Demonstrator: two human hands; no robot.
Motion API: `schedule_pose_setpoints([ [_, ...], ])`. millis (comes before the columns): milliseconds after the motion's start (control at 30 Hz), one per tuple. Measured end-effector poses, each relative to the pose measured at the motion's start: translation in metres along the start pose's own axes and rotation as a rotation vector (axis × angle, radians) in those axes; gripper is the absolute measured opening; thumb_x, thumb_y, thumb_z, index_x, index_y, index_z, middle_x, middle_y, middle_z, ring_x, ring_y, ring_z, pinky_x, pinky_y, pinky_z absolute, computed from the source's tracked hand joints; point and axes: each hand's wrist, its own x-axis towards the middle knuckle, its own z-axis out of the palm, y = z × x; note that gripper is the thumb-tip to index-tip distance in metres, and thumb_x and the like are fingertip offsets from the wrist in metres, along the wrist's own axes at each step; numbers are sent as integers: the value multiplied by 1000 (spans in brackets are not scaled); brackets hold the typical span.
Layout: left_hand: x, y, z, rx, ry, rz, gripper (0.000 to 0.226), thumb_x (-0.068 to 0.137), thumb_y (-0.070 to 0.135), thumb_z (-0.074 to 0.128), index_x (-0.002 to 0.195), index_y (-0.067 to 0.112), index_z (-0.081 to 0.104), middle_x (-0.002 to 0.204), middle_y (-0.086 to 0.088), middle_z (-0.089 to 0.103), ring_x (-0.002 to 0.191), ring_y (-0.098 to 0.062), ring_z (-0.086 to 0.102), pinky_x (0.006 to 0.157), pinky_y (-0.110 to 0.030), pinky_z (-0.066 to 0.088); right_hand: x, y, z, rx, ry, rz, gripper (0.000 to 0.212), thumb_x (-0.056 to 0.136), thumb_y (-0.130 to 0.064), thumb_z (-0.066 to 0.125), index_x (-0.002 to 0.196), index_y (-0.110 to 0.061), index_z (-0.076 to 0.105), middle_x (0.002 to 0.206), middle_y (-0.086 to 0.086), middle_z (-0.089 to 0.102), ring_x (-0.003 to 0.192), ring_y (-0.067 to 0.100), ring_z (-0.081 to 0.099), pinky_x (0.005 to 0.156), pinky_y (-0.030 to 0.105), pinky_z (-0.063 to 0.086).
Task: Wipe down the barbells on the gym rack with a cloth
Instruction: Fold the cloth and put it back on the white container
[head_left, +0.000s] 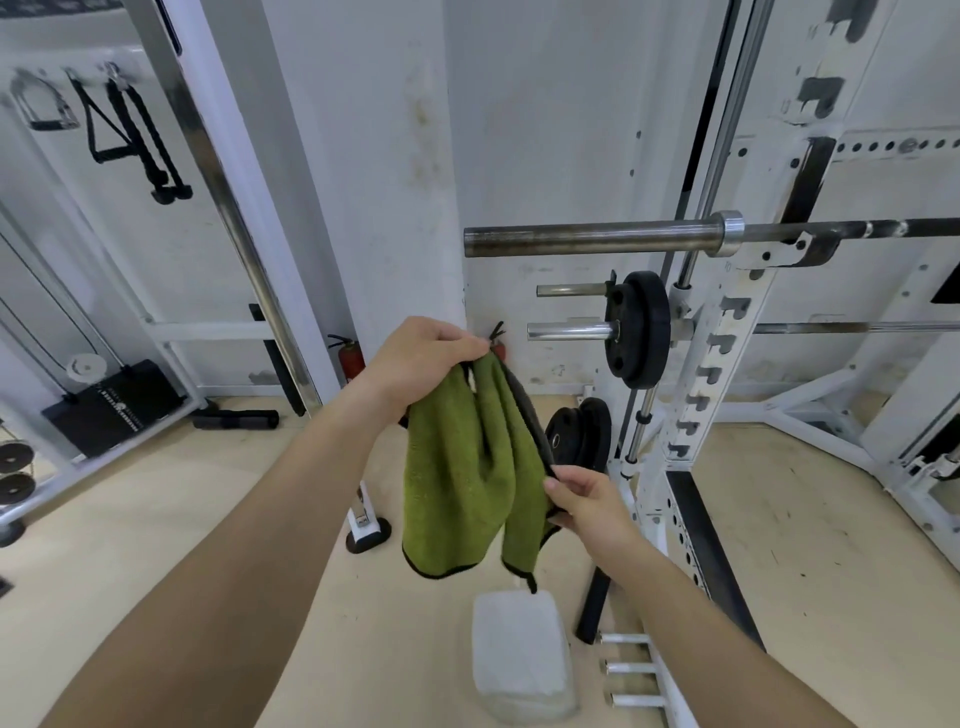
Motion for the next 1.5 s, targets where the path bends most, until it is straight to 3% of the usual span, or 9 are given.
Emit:
schedule_pose_setpoints([
  [200, 9, -50, -25, 239, 136, -266, 29, 85, 30, 69, 78, 2, 64, 80, -9, 55, 72, -22, 53, 68, -30, 44, 19, -16, -40, 109, 334, 107, 19, 100, -7, 51, 100, -14, 69, 102, 13, 68, 97, 28, 62, 84, 42, 53],
  [333, 2, -60, -12, -156, 22, -509, 13, 80, 7, 47, 91, 4, 54, 88, -12, 49, 72, -27, 51, 69, -38, 48, 25, -44, -20, 57, 237, 178, 18, 98, -12, 57, 106, -17, 72, 111, 14, 68, 107, 33, 61, 98, 52, 49],
  [467, -1, -69, 7, -253, -57, -484, 35, 88, -11, 45, 117, -7, 63, 107, -16, 60, 84, -27, 58, 69, -33, 57, 15, -73, 13, -31, 81, 134, 14, 95, -7, 62, 104, -6, 72, 100, 16, 69, 95, 31, 66, 86, 44, 56],
  [700, -9, -78, 42, -384, 24, -422, 29, 86, -4, 70, 112, 7, 69, 100, -15, 71, 75, -17, 67, 59, -22, 57, -9, -82, 60, 64, 16, 89, 18, 86, -9, 75, 100, 2, 74, 85, 13, 74, 80, 24, 71, 69, 33, 60],
  [833, -11, -77, 49, -707, 34, -477, 25, 89, -11, 62, 110, 2, 64, 106, -20, 68, 80, -20, 69, 60, -22, 60, -16, -69, 68, 70, 100, -1, 12, 85, -5, 76, 96, -5, 74, 94, 16, 75, 92, 27, 73, 79, 36, 62],
  [1067, -12, -72, 50, -862, 63, -583, 30, 93, -11, 54, 119, 3, 58, 98, -16, 64, 78, -18, 65, 50, -19, 57, -20, -64, 65, -179, 60, -215, 34, 86, -1, 73, 111, -23, 71, 93, 0, 78, 92, 15, 73, 89, 36, 58],
  [1267, -11, -71, 43, -1002, 98, -590, 42, 90, -18, 45, 129, -3, 55, 121, -23, 56, 94, -28, 65, 63, -29, 60, -25, -69, 65, -156, -17, -298, 56, 84, 3, 72, 132, -22, 60, 101, -7, 77, 96, 4, 71, 82, 14, 53],
  [1367, -13, -69, 41, -1010, 53, -590, 49, 89, -21, 39, 131, 0, 55, 131, -25, 48, 115, -38, 60, 75, -33, 58, -21, -68, 67, -288, -63, -365, 64, 79, -9, 82, 135, -26, 56, 104, -9, 76, 103, 5, 68, 88, 21, 54],
  [1500, -20, -73, 38, -979, -37, -533, 45, 92, -20, 38, 128, 1, 56, 113, -23, 59, 104, -31, 66, 78, -28, 59, -9, -81, 61, -371, -87, -369, 63, 76, -8, 85, 131, -27, 62, 97, 0, 77, 95, 19, 72, 94, 39, 56],
])
